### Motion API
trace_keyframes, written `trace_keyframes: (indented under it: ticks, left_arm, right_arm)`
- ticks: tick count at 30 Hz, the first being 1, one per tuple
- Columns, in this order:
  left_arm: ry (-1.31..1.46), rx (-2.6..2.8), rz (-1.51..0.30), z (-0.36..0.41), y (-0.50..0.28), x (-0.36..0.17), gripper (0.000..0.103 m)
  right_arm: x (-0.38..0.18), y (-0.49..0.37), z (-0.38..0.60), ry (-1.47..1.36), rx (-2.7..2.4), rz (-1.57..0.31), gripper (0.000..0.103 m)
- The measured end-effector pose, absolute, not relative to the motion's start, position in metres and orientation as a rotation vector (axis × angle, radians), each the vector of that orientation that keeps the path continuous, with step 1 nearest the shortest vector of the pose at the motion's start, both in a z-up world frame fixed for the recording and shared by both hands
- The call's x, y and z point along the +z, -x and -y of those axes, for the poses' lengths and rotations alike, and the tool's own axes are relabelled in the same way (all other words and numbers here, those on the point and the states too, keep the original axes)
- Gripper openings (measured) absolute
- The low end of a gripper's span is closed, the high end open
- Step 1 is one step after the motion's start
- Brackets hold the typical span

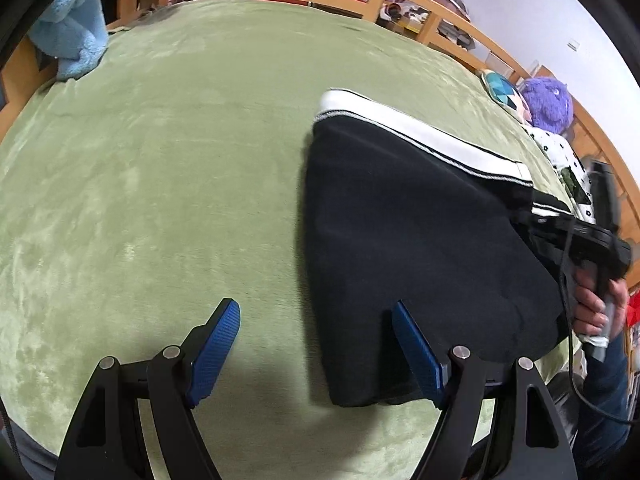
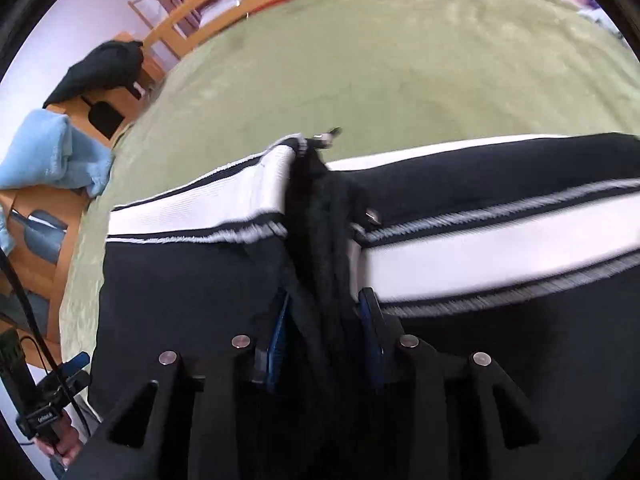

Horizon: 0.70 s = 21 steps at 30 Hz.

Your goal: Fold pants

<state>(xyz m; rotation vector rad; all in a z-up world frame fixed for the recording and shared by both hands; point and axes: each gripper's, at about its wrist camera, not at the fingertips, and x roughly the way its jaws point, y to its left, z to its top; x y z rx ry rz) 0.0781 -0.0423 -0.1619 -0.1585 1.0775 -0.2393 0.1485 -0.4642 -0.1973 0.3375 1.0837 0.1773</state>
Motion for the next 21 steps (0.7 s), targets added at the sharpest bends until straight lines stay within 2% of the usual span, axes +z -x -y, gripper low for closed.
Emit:
trace_keyframes:
  ticks: [2,3,10,14,15,21]
  left_arm:
    - [0.147,-0.233,-1.088,0.047,-0.077,-0.167,0.077]
    - [0.139,-0.228,-1.096,0.048,-0.077,-0.171,0.077]
    - [0.145,-0.226,-1.143,0.049,-0.070,-0.186,0.077]
    - [0.169,-0.228,-1.153,0.043,-0.064,-0.186,0.077]
    - [0.170,-0.228,-1.153,0.044,-0.062,-0.186,0.077]
    - [0.181,-0.247,-1.115,0.037,-0.043,-0.170,0.077]
  right_arm:
    - [-0.177,-0.118,0.471,-0.368,0.169,-1.010,0.055]
    - [-0.173,-0.107,0.471,-0.372,0.171,-0.991,0.057]
    - [-0.162,-0.033,0.444,-0.289,0.205,-0.925,0.056]
    - [-0.177,-0.031,0.427,-0.184,0.188,-0.938,0.035]
    - [-0.182,-0.031,0.424,-0.117,0.143,-0.932,0.013]
    - [-0.145,0.001,0.452,-0.267,0.208,-0.846,0.011]
